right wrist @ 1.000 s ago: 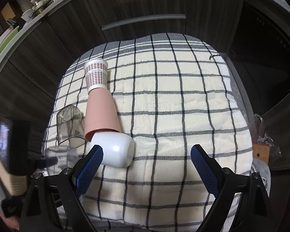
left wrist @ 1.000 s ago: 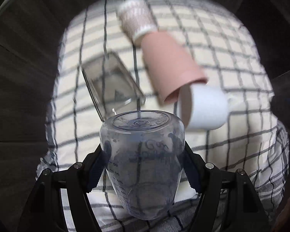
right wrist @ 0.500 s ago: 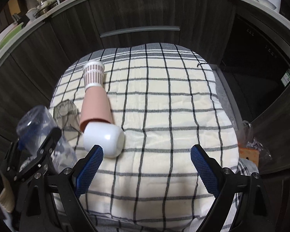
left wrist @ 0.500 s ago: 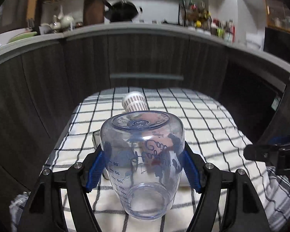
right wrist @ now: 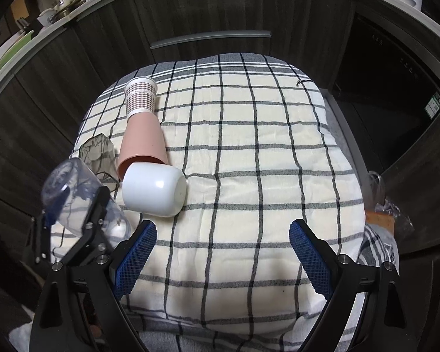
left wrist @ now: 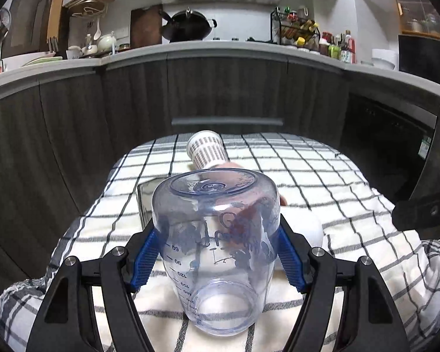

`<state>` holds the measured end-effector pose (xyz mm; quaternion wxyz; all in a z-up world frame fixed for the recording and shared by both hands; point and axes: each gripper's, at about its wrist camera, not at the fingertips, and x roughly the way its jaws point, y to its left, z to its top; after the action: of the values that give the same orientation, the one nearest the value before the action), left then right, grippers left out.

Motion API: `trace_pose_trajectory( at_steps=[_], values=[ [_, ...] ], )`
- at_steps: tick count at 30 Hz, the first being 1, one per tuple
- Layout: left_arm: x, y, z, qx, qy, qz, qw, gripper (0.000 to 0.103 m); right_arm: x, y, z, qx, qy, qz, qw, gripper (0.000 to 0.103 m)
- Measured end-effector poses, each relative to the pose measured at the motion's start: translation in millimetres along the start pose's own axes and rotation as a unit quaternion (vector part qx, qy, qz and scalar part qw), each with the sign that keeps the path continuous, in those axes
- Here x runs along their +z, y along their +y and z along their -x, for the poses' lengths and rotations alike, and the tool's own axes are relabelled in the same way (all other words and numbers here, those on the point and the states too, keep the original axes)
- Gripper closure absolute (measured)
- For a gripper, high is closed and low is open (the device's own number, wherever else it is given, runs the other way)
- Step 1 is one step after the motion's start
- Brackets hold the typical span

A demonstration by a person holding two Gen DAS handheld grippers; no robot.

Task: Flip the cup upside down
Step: 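Lower the clear cup rim-down onto the towel with the left gripper, then open the left gripper and pull it back from the cup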

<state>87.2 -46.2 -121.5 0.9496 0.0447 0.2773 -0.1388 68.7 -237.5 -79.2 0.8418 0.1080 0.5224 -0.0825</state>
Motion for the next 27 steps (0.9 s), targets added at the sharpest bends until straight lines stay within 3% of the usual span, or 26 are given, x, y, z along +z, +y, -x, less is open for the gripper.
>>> trace_pose_trajectory(
  at_steps=[9, 15, 27],
  values=[
    [-2.2, 0.3, 7.7, 0.003, 0.023, 0.005, 0.9997, 0.03, 2.3, 2.2, 7.4, 0.007, -0.004, 0.006, 1.0, 0.011],
    [-0.1, -1.0, 14.4, 0.005, 0.032, 0.003, 0.9995, 0.019, 1.9, 1.9, 10.4, 0.009, -0.003, 0.006, 1.0, 0.011],
    [14.5, 0.4, 46.1, 0.0, 0.015, -0.003, 0.9999, 0.013, 0.3, 10.7, 36.8, 0.014, -0.039, 0.024, 0.999, 0.011]
  ],
)
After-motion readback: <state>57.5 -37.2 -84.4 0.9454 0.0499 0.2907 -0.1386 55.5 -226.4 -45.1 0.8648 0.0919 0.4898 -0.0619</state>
